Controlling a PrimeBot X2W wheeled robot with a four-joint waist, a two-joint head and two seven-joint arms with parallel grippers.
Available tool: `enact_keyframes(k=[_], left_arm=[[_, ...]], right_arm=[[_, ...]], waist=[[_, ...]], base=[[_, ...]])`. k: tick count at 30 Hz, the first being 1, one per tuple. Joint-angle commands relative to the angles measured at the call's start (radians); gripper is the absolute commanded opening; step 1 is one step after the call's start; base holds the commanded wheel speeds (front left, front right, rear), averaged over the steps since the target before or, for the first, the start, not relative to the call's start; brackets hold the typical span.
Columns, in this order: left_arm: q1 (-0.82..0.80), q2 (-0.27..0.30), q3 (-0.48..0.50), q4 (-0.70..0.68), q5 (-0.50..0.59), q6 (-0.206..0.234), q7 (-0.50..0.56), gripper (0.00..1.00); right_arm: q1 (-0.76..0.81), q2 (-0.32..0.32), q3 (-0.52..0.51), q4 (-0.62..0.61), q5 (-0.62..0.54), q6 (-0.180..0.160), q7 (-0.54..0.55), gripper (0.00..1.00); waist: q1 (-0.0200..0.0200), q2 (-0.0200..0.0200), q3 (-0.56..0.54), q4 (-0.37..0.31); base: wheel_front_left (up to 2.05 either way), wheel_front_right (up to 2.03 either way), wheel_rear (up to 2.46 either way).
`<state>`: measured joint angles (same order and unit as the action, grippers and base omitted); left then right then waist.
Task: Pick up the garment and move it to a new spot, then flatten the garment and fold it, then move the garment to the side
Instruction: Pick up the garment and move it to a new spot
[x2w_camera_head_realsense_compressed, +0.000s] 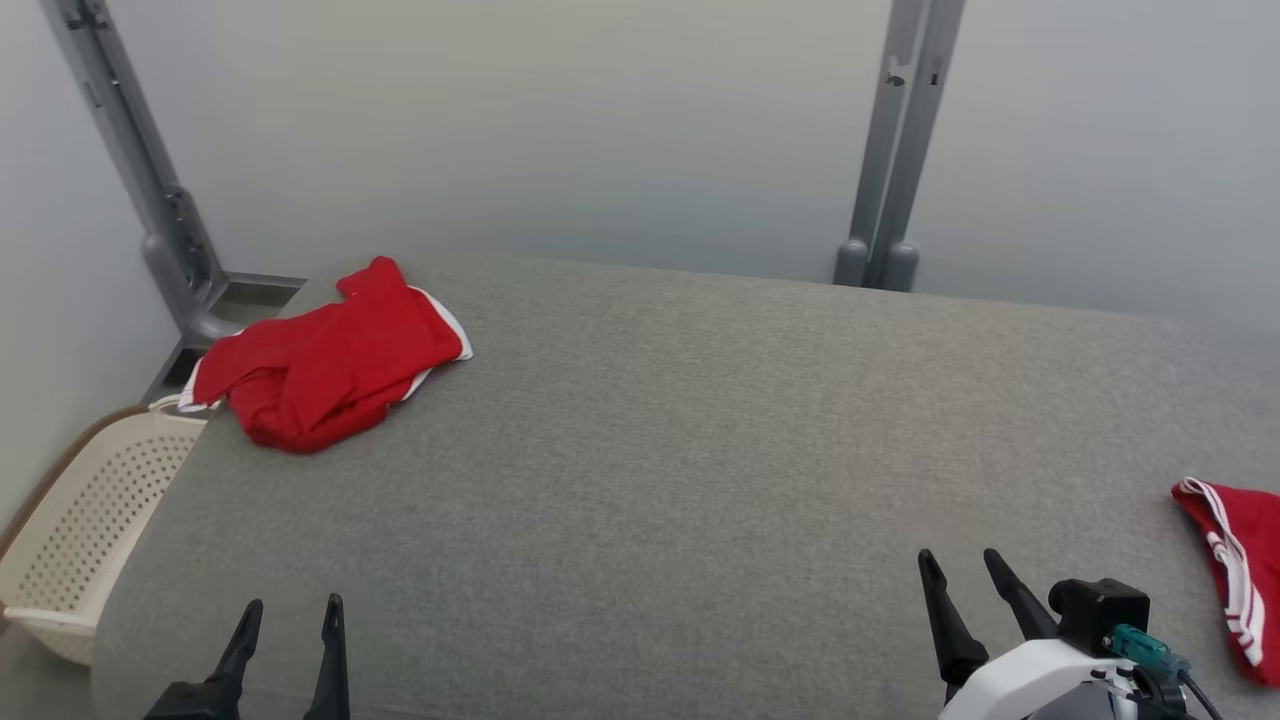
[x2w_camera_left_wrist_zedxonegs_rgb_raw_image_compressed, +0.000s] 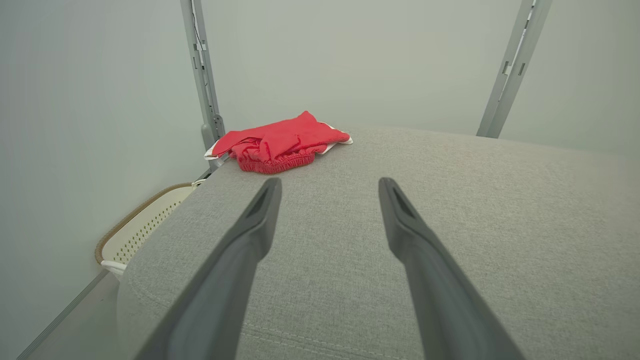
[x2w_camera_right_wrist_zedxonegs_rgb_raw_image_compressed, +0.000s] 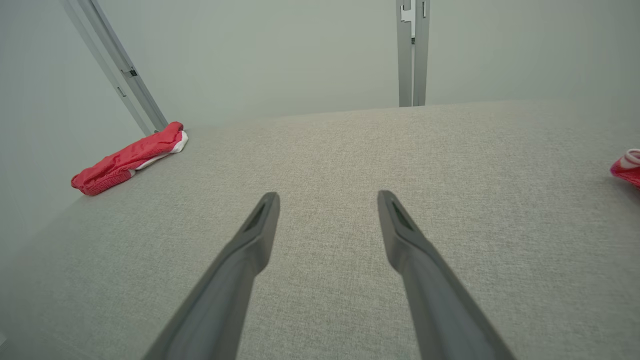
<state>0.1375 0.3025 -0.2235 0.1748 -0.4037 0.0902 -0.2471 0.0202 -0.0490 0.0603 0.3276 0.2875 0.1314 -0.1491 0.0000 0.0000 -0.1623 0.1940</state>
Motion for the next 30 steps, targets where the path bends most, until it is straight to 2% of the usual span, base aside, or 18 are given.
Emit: enact_keyframes(k=[1, 7, 13, 23, 30], left_arm=[[0.008, 0.014, 0.005, -0.005, 0.007, 0.006, 0.006, 1.00], [0.018, 0.033, 0.009, -0.031, 0.005, 0.014, 0.029, 1.00], [0.039, 0.041, 0.024, -0.058, -0.008, 0.032, 0.023, 1.00], [0.041, 0.039, 0.028, -0.078, -0.013, 0.045, 0.024, 1.00], [-0.083, 0.048, -0.018, -0.038, -0.014, 0.002, 0.108, 1.00]], right_arm=[[0.004, -0.003, 0.008, 0.006, 0.009, -0.001, -0.010, 1.00], [-0.006, -0.003, 0.035, 0.027, 0.035, -0.001, -0.028, 1.00], [-0.041, -0.004, 0.074, 0.042, 0.044, -0.001, -0.037, 1.00], [-0.070, -0.004, 0.089, 0.064, 0.033, -0.001, -0.046, 1.00], [-0.069, -0.004, 0.080, 0.037, 0.015, -0.001, -0.040, 1.00]], waist=[[0.0000, 0.0000, -0.004, 0.078], [0.0000, 0.0000, -0.006, 0.173], [0.0000, 0.0000, 0.023, 0.220], [0.0000, 0.0000, 0.042, 0.240], [0.0000, 0.0000, 0.052, 0.245]], base=[[0.00, 0.00, 0.00], [0.00, 0.00, 0.00], [0.00, 0.00, 0.00], [0.00, 0.00, 0.00], [0.00, 0.00, 0.00]])
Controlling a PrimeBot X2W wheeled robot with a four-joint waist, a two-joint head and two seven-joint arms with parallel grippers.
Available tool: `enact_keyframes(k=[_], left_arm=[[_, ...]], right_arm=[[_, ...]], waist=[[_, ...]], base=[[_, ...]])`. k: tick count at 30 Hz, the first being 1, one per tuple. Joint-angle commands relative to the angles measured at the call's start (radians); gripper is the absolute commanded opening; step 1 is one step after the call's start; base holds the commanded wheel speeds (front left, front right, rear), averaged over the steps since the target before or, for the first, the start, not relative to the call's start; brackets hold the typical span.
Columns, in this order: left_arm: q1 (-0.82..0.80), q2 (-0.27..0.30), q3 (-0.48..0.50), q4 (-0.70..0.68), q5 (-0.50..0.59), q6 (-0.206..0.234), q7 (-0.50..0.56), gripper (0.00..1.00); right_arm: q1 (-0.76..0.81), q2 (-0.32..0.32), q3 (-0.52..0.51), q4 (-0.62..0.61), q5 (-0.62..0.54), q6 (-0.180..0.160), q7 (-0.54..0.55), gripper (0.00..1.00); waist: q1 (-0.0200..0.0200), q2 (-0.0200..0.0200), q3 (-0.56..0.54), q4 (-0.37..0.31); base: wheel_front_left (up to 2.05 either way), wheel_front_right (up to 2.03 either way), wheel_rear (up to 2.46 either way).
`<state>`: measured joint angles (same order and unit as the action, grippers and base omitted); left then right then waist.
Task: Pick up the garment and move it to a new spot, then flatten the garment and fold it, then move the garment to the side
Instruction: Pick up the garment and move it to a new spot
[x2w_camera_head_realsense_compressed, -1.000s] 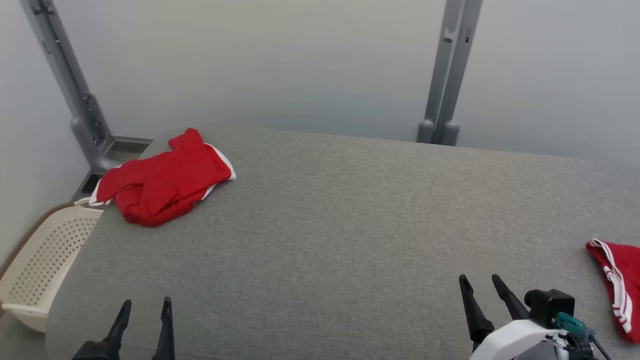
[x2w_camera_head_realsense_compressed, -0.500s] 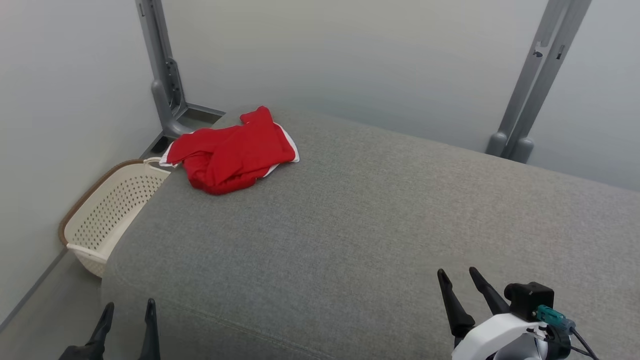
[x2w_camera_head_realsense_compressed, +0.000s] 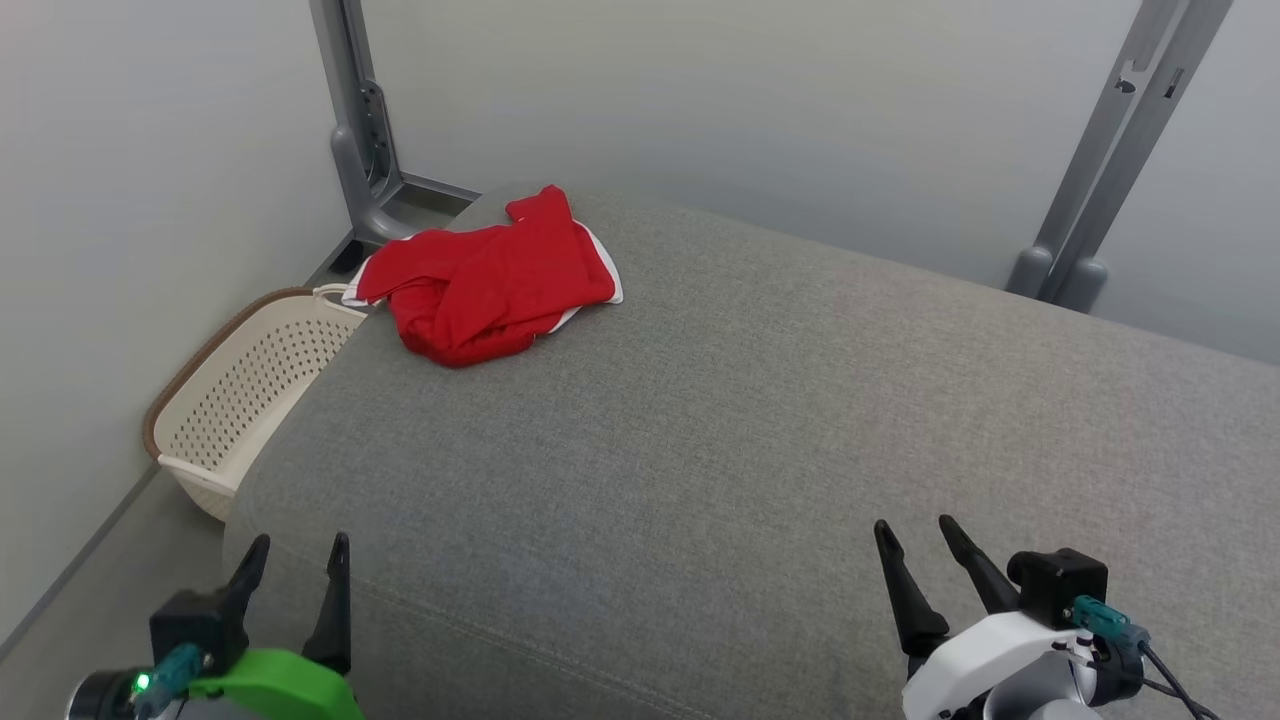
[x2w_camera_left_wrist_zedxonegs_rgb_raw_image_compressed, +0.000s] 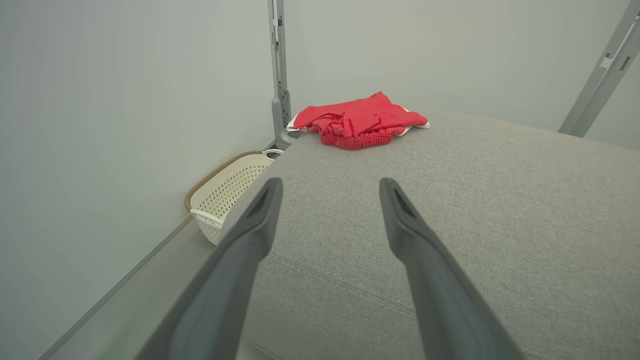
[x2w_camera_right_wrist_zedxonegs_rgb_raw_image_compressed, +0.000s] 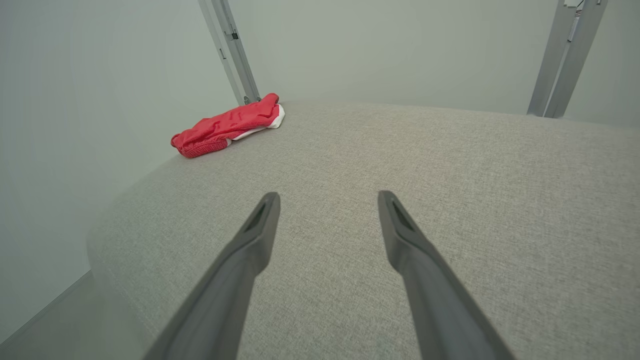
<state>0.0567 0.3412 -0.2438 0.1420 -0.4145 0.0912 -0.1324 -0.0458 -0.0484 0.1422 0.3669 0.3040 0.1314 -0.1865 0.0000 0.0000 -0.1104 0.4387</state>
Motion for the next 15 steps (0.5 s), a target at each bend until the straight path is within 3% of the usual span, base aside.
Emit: enact_keyframes(k=[1, 7, 11, 15], left_arm=[[-0.034, 0.009, -0.005, 0.015, -0.008, -0.009, 0.015, 1.00], [-0.326, -0.040, -0.060, 0.234, -0.048, -0.087, 0.187, 1.00], [-0.517, -0.084, -0.051, 0.368, -0.082, -0.104, 0.258, 1.00], [-0.705, -0.110, -0.033, 0.469, -0.112, -0.134, 0.261, 1.00]], right_arm=[[-0.001, -0.004, -0.001, -0.009, -0.006, -0.001, 0.001, 1.00], [0.027, -0.004, -0.026, -0.130, -0.079, -0.001, 0.067, 1.00], [0.004, -0.005, -0.028, -0.284, -0.158, -0.001, 0.159, 1.00], [-0.040, -0.007, -0.026, -0.440, -0.228, -0.001, 0.248, 1.00]], waist=[[0.0000, 0.0000, 0.002, 0.001], [0.0000, 0.0000, 0.069, -0.013], [0.0000, 0.0000, 0.206, -0.058], [0.0000, 0.0000, 0.353, -0.107]], base=[[0.00, 0.00, 0.00], [0.00, 0.00, 0.00], [0.00, 0.00, 0.00], [0.00, 0.00, 0.00]])
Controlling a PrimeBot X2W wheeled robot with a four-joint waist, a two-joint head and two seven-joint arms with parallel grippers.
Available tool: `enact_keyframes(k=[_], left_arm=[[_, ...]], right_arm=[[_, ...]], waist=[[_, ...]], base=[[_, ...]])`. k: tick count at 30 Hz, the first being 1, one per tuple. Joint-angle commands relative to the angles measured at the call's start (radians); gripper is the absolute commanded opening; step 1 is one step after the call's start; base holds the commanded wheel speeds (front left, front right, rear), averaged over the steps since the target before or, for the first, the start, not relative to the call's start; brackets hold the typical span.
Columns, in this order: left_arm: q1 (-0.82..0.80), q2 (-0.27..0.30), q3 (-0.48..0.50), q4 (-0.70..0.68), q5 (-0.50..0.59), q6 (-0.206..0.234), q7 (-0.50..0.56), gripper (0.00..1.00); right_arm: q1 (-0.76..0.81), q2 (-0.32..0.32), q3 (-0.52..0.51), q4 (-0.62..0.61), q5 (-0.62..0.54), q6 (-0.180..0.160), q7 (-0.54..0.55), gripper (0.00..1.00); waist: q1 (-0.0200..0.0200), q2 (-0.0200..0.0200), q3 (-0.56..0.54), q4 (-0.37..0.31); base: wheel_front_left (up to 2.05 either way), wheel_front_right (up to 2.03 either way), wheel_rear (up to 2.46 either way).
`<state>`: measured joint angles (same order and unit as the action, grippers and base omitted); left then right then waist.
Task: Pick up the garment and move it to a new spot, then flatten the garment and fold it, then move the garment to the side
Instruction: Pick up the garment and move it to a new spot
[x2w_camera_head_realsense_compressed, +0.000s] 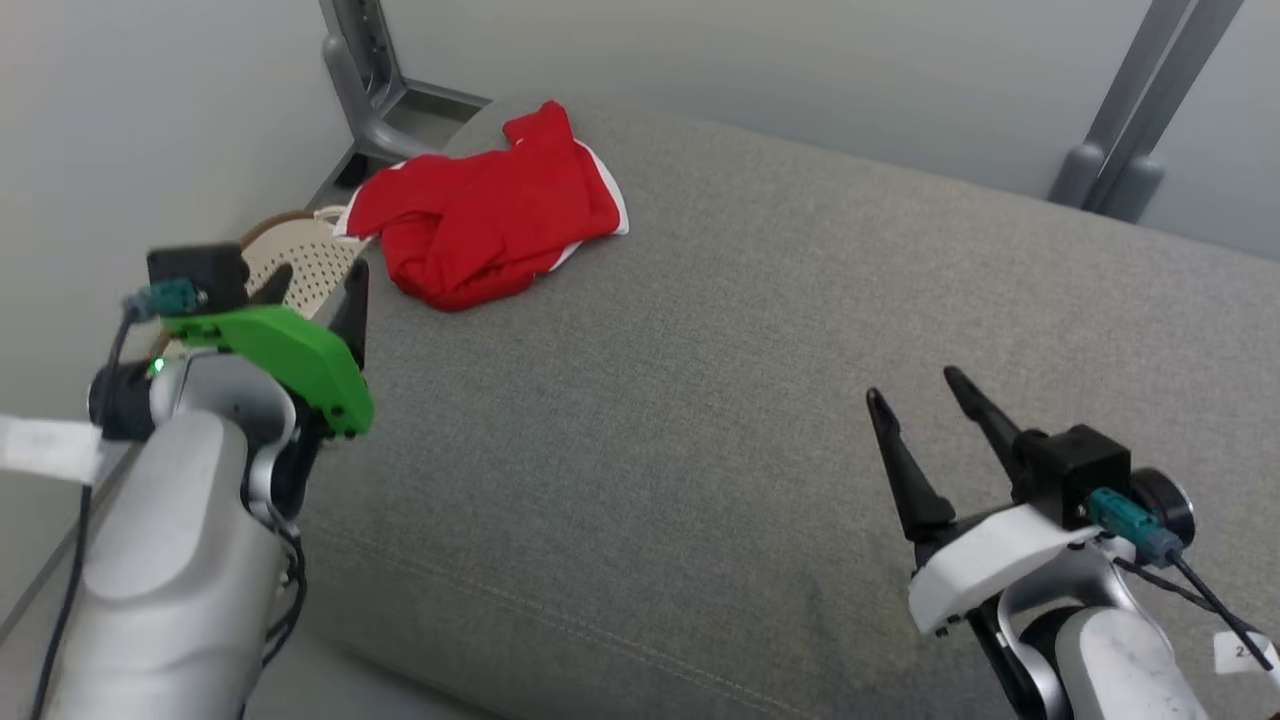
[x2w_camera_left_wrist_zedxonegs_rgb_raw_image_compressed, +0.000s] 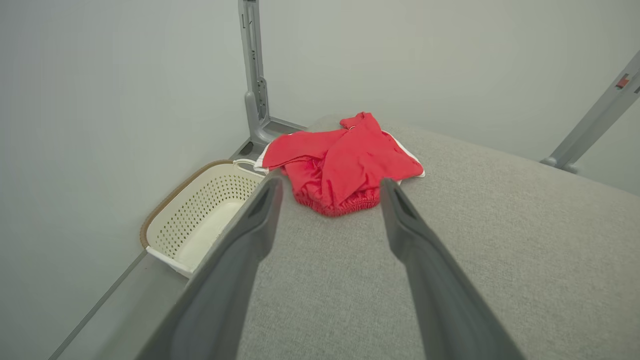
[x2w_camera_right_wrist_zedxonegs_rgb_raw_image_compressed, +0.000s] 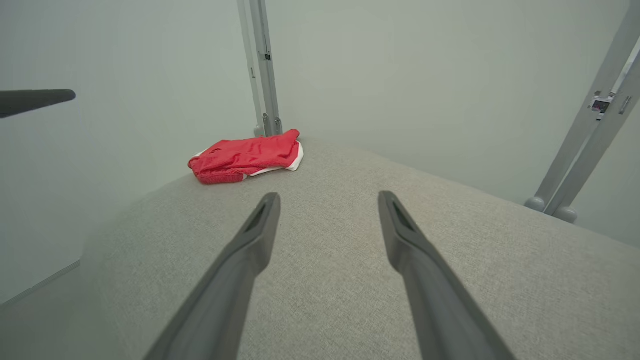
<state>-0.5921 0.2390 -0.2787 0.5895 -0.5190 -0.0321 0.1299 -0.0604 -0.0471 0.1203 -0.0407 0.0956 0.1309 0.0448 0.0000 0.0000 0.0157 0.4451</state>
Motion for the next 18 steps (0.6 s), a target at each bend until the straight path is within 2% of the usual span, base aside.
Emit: enact_keyframes(k=[1, 4, 9, 14, 18], left_arm=[[-0.096, -0.016, 0.003, 0.047, -0.014, -0.017, 0.001, 1.00], [-0.215, -0.025, -0.003, 0.124, -0.017, -0.040, 0.017, 1.00], [-0.368, -0.008, -0.022, 0.250, -0.008, -0.067, 0.024, 1.00], [-0.463, -0.008, -0.034, 0.363, -0.016, -0.081, 0.054, 1.00], [-0.497, 0.000, -0.039, 0.422, -0.007, -0.072, 0.057, 1.00]], right_arm=[[-0.032, -0.013, -0.005, -0.069, -0.033, 0.000, 0.038, 1.00], [-0.056, -0.043, 0.003, -0.165, -0.057, -0.001, 0.094, 1.00], [-0.080, -0.087, 0.000, -0.295, -0.074, -0.001, 0.158, 1.00], [-0.065, -0.107, -0.015, -0.373, -0.083, 0.000, 0.197, 1.00], [-0.046, -0.108, -0.019, -0.397, -0.084, 0.000, 0.204, 1.00]], waist=[[0.0000, 0.0000, 0.259, -0.122], [0.0000, 0.0000, 0.351, -0.141], [0.0000, 0.0000, 0.463, -0.170], [0.0000, 0.0000, 0.527, -0.183], [0.0000, 0.0000, 0.546, -0.192]], base=[[0.00, 0.00, 0.00], [0.00, 0.00, 0.00], [0.00, 0.00, 0.00], [0.00, 0.00, 0.00], [0.00, 0.00, 0.00]])
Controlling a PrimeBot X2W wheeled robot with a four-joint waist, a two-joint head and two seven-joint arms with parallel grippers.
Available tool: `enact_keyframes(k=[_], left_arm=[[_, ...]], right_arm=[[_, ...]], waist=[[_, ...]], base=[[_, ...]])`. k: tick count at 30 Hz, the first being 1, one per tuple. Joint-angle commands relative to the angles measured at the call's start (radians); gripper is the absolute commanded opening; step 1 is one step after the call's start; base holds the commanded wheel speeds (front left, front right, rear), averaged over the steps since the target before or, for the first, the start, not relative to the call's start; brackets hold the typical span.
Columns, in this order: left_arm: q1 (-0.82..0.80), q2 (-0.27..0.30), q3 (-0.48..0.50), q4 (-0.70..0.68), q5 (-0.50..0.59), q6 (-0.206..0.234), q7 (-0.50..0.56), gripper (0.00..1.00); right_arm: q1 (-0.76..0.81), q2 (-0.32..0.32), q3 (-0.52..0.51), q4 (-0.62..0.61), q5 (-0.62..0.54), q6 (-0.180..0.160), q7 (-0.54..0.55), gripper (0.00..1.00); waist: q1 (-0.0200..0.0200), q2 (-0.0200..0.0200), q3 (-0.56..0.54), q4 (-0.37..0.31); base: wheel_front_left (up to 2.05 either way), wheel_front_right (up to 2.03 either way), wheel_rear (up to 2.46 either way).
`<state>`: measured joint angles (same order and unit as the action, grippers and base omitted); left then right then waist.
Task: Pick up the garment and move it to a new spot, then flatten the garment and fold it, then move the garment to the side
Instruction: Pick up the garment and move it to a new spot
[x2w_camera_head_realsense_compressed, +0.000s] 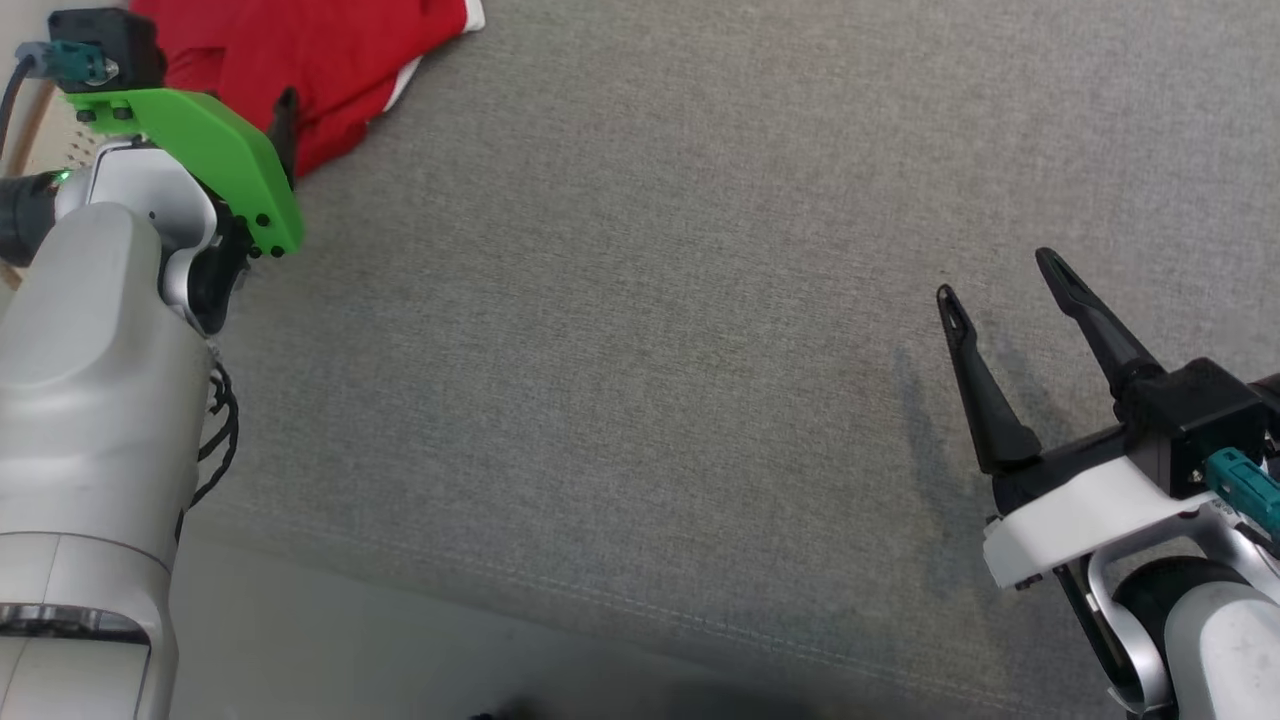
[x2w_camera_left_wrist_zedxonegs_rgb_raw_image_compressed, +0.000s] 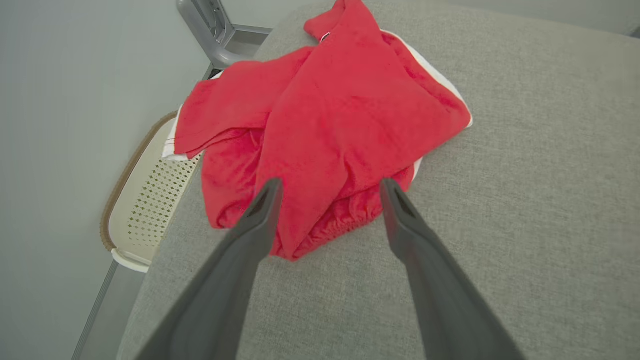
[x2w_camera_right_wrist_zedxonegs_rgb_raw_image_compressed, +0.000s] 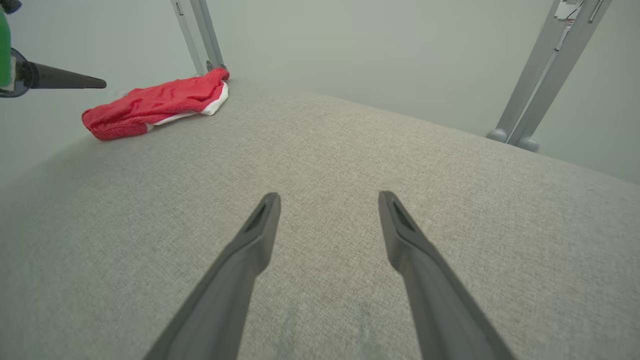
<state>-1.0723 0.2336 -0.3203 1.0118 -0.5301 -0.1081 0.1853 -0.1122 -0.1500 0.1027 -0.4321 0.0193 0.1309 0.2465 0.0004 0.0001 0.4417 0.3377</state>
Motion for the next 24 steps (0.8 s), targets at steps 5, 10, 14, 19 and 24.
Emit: enact_keyframes(k=[5, 10, 14, 19, 24], left_arm=[[-0.043, 0.021, 0.004, 0.091, 0.008, 0.034, 0.001, 1.00], [-0.045, 0.044, 0.009, 0.161, 0.001, 0.061, 0.001, 1.00], [-0.035, 0.065, 0.008, 0.199, 0.003, 0.073, -0.007, 1.00], [-0.020, 0.053, -0.003, 0.212, 0.009, 0.081, -0.040, 0.00], [-0.025, 0.042, -0.015, 0.210, 0.007, 0.055, -0.071, 0.00]], right_arm=[[0.034, -0.014, 0.010, -0.030, 0.000, 0.000, 0.003, 1.00], [0.050, -0.026, 0.027, -0.053, 0.004, 0.000, 0.005, 1.00], [0.077, -0.036, 0.032, -0.068, 0.008, 0.000, 0.016, 1.00], [0.104, -0.039, 0.030, -0.074, 0.007, 0.000, 0.023, 1.00], [0.097, -0.028, 0.049, -0.049, 0.015, 0.000, 0.008, 1.00]], waist=[[-0.0004, -0.0001, 0.122, -0.111], [-0.0004, -0.0001, 0.106, -0.151], [-0.0004, -0.0001, 0.091, -0.174], [-0.0004, -0.0001, 0.073, -0.176], [-0.0004, -0.0001, 0.033, -0.170]], base=[[0.00, 0.00, 0.00], [0.00, 0.00, 0.00], [0.00, 0.00, 0.00], [0.00, 0.00, 0.00], [0.00, 0.00, 0.00]])
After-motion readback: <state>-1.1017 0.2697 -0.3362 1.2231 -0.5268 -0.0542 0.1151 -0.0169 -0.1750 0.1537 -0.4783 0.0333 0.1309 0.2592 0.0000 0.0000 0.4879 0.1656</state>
